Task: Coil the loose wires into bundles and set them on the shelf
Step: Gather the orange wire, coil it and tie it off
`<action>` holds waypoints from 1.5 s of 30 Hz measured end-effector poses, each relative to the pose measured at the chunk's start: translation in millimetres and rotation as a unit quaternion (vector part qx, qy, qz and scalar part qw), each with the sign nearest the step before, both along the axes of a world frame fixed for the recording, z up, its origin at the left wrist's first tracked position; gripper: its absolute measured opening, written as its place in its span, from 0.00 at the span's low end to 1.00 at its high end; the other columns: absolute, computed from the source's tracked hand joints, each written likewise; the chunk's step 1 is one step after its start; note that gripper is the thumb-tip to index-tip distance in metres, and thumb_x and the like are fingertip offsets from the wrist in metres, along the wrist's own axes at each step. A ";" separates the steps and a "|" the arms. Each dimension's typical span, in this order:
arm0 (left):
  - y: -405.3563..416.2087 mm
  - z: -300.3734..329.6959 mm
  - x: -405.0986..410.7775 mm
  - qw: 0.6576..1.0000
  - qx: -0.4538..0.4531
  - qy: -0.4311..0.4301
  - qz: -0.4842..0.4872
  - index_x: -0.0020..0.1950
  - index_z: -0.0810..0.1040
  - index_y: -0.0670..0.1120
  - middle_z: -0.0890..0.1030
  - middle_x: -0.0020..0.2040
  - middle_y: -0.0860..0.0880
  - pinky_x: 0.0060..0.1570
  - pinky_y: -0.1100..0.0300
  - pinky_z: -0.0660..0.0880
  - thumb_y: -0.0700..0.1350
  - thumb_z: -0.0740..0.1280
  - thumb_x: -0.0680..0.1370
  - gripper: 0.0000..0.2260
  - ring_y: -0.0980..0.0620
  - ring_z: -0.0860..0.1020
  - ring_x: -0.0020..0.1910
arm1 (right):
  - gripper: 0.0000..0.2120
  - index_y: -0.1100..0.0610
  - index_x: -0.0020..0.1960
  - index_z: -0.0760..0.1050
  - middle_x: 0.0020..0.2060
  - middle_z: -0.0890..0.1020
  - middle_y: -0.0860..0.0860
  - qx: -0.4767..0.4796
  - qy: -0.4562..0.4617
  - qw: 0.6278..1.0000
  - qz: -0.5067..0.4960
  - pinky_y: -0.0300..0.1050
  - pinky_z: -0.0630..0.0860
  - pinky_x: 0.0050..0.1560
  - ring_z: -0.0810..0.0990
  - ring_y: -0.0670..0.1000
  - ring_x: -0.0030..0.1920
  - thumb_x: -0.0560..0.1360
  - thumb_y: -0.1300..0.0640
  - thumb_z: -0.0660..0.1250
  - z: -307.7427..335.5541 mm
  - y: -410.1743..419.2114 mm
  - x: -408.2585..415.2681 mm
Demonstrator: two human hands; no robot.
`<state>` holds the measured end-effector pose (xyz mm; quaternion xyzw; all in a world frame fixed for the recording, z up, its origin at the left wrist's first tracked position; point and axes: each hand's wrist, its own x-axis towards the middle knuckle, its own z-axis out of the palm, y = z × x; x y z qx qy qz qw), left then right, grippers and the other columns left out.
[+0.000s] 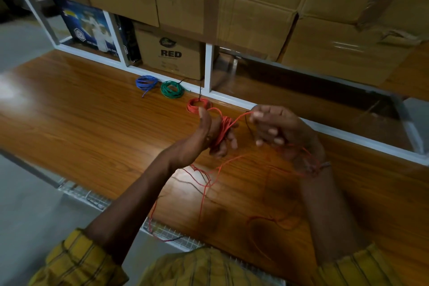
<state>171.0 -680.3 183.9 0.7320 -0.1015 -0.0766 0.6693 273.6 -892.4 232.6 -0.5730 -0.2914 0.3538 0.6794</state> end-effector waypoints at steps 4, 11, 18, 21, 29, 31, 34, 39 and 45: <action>7.5 4.1 -5.6 0.998 -0.004 0.018 -0.065 0.66 0.71 0.29 0.73 0.44 0.30 0.33 0.60 0.67 0.80 0.35 0.70 0.58 0.41 0.66 0.33 | 0.08 0.63 0.56 0.73 0.28 0.69 0.45 0.125 0.217 0.968 0.032 0.34 0.71 0.27 0.63 0.40 0.23 0.81 0.60 0.59 -18.3 0.3 22.2; 10.8 18.8 -11.6 0.941 -0.314 0.017 -0.125 0.73 0.69 0.29 0.74 0.41 0.42 0.27 0.57 0.55 0.79 0.30 0.71 0.60 0.49 0.60 0.29 | 0.07 0.59 0.53 0.80 0.33 0.74 0.49 -0.009 0.171 0.985 -0.006 0.35 0.58 0.24 0.66 0.42 0.26 0.80 0.61 0.63 -78.8 16.8 23.8; 8.3 13.4 16.9 0.949 -0.296 0.007 0.111 0.80 0.61 0.33 0.79 0.67 0.32 0.70 0.45 0.77 0.73 0.32 0.79 0.51 0.37 0.82 0.65 | 0.18 0.64 0.52 0.80 0.32 0.76 0.55 -0.165 0.052 0.985 0.017 0.43 0.69 0.30 0.74 0.51 0.30 0.85 0.51 0.60 -84.1 33.9 -30.7; 12.3 2.6 21.3 0.973 -0.086 -0.031 0.210 0.73 0.71 0.37 0.82 0.65 0.37 0.71 0.43 0.75 0.73 0.35 0.78 0.48 0.42 0.83 0.64 | 0.25 0.66 0.53 0.81 0.32 0.76 0.55 -0.231 0.003 0.971 0.057 0.42 0.63 0.28 0.72 0.50 0.27 0.86 0.46 0.55 -69.1 27.7 -38.8; 24.5 -23.0 8.3 0.942 0.305 -0.051 0.133 0.73 0.67 0.46 0.81 0.50 0.52 0.49 0.57 0.75 0.60 0.58 0.86 0.22 0.58 0.80 0.49 | 0.26 0.64 0.60 0.79 0.32 0.69 0.49 -0.187 -0.031 0.982 0.025 0.39 0.54 0.25 0.59 0.46 0.27 0.83 0.41 0.60 -38.7 -0.7 -4.8; 27.8 -21.4 6.3 0.936 0.330 -0.062 0.105 0.74 0.68 0.44 0.81 0.53 0.49 0.48 0.57 0.77 0.57 0.62 0.86 0.23 0.56 0.80 0.49 | 0.18 0.63 0.61 0.78 0.32 0.72 0.49 -0.205 -0.080 0.975 -0.032 0.35 0.59 0.25 0.64 0.44 0.27 0.79 0.50 0.70 -36.1 -2.9 2.6; 31.4 -23.1 3.3 0.934 0.341 -0.072 0.077 0.69 0.75 0.44 0.82 0.51 0.47 0.45 0.58 0.79 0.56 0.65 0.85 0.20 0.56 0.81 0.47 | 0.12 0.62 0.57 0.79 0.37 0.78 0.60 -0.234 -0.176 0.951 -0.095 0.34 0.71 0.35 0.74 0.44 0.33 0.77 0.58 0.74 -37.0 -0.4 12.5; 29.2 -32.0 -1.0 0.938 0.338 -0.042 0.061 0.55 0.80 0.43 0.80 0.39 0.51 0.35 0.61 0.75 0.54 0.60 0.87 0.16 0.57 0.79 0.36 | 0.05 0.52 0.46 0.83 0.42 0.83 0.56 -0.257 -0.310 0.899 -0.171 0.58 0.79 0.48 0.81 0.57 0.47 0.77 0.51 0.73 -47.7 13.5 24.2; 10.2 -35.8 -22.6 0.984 0.176 0.011 0.021 0.53 0.79 0.38 0.75 0.34 0.56 0.36 0.68 0.70 0.46 0.59 0.89 0.14 0.61 0.73 0.31 | 0.06 0.57 0.50 0.84 0.45 0.86 0.49 -0.171 -0.242 0.926 -0.235 0.26 0.74 0.45 0.82 0.37 0.46 0.79 0.54 0.72 -54.5 25.1 40.1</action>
